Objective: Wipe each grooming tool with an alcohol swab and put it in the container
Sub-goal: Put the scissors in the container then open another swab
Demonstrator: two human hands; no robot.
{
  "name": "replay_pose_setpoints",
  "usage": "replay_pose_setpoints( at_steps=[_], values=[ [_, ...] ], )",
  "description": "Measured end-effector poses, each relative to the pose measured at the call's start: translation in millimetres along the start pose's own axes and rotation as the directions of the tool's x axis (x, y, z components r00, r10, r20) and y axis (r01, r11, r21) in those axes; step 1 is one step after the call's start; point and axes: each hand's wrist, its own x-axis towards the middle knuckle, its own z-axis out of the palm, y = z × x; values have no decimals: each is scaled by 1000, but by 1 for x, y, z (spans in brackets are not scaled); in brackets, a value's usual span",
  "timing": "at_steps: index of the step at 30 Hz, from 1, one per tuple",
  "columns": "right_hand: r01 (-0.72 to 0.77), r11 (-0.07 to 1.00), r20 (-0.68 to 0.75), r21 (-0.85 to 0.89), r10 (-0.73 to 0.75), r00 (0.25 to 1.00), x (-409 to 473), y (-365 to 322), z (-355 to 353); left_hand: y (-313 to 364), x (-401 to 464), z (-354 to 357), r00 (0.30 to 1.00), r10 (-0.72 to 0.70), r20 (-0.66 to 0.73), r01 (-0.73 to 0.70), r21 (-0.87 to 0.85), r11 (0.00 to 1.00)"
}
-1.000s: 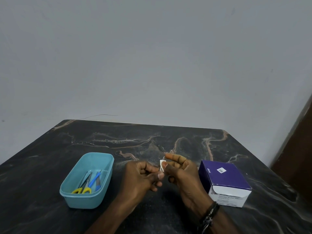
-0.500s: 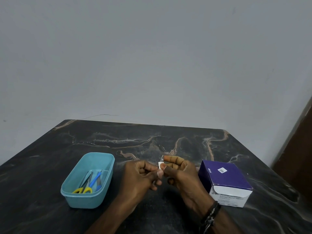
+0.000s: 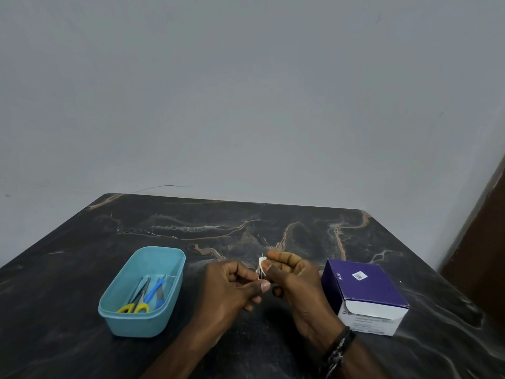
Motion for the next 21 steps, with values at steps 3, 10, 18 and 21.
replay_pose_setpoints(
  at_steps=[3,10,18,21],
  values=[
    [-5,998,44,-60,8,999,-2,-1,1,2,0,-1,1000,2,-27,-1,25,1000],
    [3,998,38,-67,0,999,-2,-2,0,2,-1,-1,999,41,-24,-38,113,993],
    [6,1000,0,-18,-6,1000,-1,-3,-1,-1,-4,2,997,75,1,-74,175,982],
    [-14,997,60,-71,18,998,-2,-1,1,1,-2,-1,997,74,-38,-66,176,982]
  ],
)
